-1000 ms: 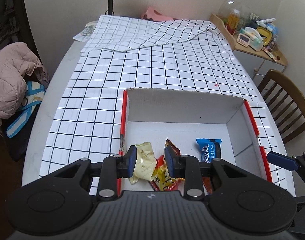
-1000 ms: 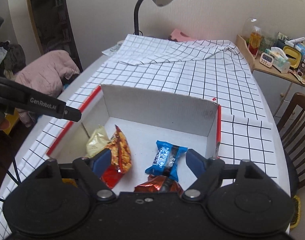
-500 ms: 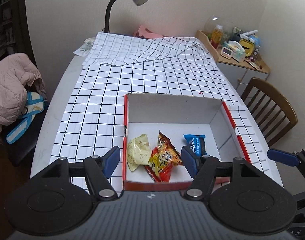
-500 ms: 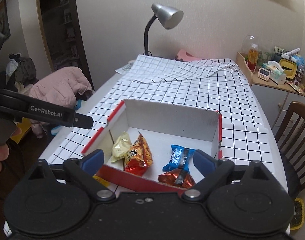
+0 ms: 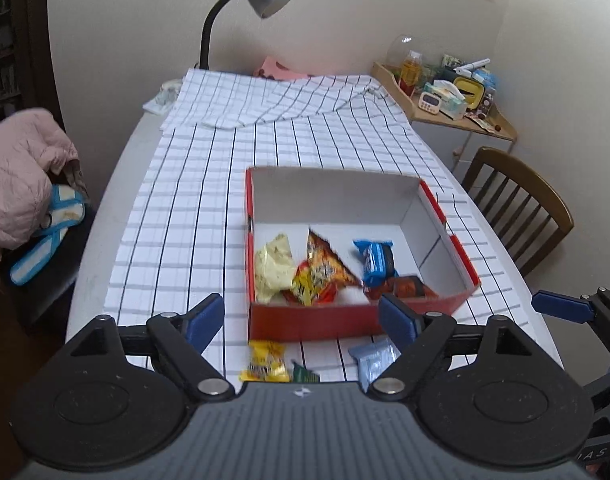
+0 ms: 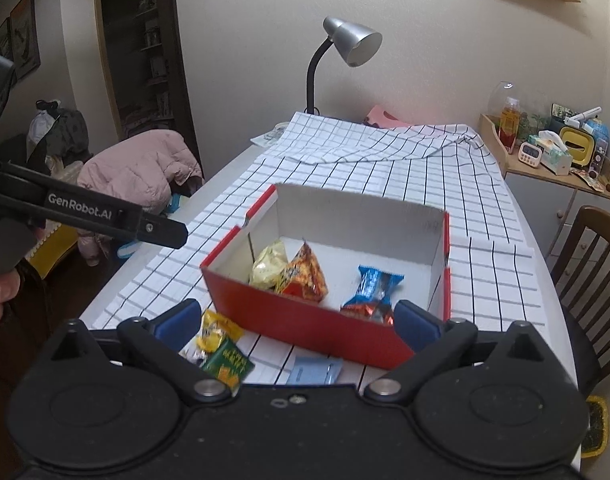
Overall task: Organize snacks
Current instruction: 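Withdraw both tools from the box toward the remaining snacks, then grasp the green cracker box with left tool while right tool grasps white biscuit packet, then carry the cracker box and biscuit packet into the red box while opening both tools, then withdraw both open tools from the red box toward the remaining snacks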
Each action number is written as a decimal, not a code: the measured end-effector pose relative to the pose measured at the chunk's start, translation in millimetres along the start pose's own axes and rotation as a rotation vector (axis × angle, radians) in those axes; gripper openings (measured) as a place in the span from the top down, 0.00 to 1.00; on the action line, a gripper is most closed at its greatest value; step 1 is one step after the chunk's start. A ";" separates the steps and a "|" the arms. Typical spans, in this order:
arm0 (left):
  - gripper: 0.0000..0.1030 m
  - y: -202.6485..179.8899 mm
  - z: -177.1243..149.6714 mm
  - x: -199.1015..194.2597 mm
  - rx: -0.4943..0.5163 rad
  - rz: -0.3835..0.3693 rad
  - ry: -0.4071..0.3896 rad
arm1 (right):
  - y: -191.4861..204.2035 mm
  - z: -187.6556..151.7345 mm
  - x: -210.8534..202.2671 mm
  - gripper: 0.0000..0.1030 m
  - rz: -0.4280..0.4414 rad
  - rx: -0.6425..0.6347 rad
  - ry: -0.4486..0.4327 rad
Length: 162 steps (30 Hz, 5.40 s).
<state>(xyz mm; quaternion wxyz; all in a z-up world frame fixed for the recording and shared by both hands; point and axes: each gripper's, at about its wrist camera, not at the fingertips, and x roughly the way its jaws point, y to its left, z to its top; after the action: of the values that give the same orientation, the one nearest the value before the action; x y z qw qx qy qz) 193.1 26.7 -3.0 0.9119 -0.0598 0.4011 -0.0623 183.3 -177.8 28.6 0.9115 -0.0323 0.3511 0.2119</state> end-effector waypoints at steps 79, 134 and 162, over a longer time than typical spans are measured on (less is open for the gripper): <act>0.89 -39.6 -93.3 91.7 0.024 0.114 0.215 | -35.6 -111.5 42.4 0.45 -0.010 -0.070 0.214; 0.89 -29.3 81.5 169.6 0.054 0.180 0.147 | -77.6 44.3 175.6 0.45 -0.074 -0.108 0.246; 0.87 -20.7 74.2 202.9 0.032 0.168 0.291 | -70.3 32.9 203.7 0.24 -0.086 -0.098 0.328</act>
<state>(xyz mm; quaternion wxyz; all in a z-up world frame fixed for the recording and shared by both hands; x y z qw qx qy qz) 382.6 -22.1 -96.8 0.8470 -0.0019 0.5316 -0.0003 367.8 -160.8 -86.2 0.8476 -0.1256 0.4827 0.1813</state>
